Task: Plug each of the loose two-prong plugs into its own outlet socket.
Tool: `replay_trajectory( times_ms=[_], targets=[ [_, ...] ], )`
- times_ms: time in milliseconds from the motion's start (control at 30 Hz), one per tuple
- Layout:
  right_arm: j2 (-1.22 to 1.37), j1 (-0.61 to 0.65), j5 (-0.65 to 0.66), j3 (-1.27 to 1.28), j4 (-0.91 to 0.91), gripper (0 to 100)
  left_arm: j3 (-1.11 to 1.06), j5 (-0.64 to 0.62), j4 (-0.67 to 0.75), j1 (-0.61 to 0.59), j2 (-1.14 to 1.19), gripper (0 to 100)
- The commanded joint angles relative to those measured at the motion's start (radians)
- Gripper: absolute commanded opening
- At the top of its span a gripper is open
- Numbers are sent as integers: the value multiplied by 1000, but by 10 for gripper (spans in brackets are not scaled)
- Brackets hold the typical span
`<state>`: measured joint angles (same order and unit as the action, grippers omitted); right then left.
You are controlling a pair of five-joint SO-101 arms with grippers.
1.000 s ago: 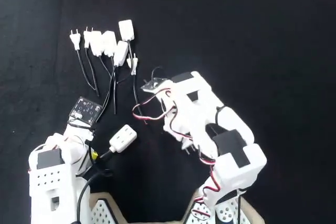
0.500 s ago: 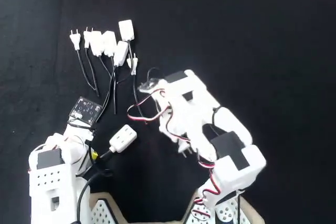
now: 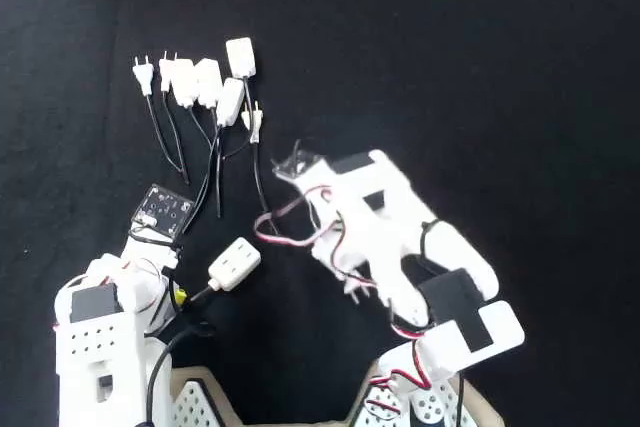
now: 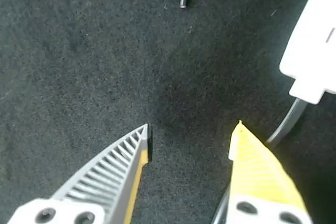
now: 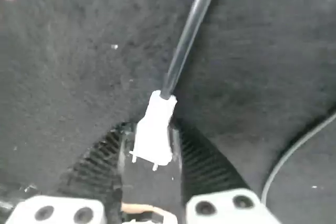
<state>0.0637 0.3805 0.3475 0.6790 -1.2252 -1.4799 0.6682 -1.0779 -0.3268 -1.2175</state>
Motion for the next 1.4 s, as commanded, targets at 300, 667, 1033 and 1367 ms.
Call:
replay_trajectory(
  times_ms=[300, 667, 1033, 1367],
  targets=[
    [-50, 11, 29, 36, -18, 325, 7, 6, -6, 13, -8, 252],
    [-82, -38, 38, -31, -89, 326, 7, 6, -6, 13, -8, 252],
    [-229, -66, 100, 8, -106, 325, 7, 6, -6, 13, -8, 252],
    [-131, 43, -9, 220, 209, 309, 7, 6, -6, 13, -8, 252]
  ],
)
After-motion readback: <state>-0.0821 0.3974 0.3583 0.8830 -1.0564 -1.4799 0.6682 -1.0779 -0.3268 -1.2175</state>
